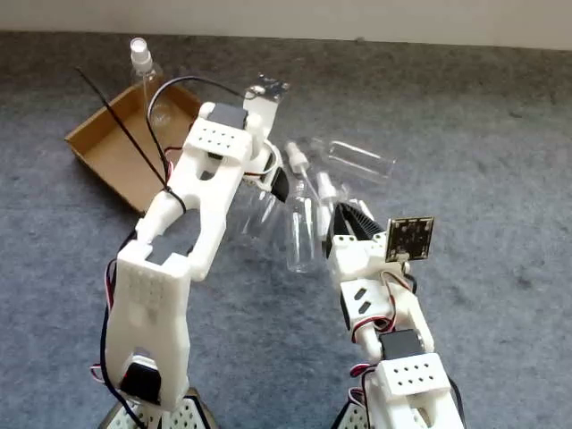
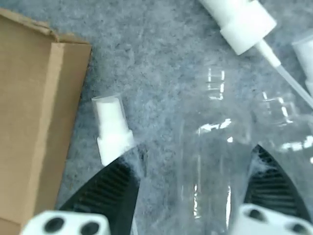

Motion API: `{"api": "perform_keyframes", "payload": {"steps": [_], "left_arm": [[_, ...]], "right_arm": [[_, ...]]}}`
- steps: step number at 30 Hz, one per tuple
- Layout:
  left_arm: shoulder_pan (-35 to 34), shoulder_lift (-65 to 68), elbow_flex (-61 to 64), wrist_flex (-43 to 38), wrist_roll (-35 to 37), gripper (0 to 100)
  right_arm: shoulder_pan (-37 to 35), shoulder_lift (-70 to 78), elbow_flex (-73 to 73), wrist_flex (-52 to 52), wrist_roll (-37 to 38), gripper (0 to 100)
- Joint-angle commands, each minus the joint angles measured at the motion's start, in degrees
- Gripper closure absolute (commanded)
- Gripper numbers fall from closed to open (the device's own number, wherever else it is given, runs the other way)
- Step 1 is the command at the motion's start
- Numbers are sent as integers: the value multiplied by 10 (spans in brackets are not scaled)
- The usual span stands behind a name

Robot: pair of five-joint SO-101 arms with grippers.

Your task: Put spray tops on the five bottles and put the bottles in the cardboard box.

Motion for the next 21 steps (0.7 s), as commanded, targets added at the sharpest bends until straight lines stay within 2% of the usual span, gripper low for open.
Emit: {"api": "perform_keyframes", "payload": {"steps": [1, 14, 21], "left_arm": [[-5, 7, -9, -18, 4, 702], [9, 40, -9, -20, 4, 707], [10, 39, -9, -20, 4, 905]], "right_arm": [[-3, -6, 33, -17, -3, 990], [-3, -6, 33, -17, -3, 990], [-3, -6, 33, -17, -3, 990]]}}
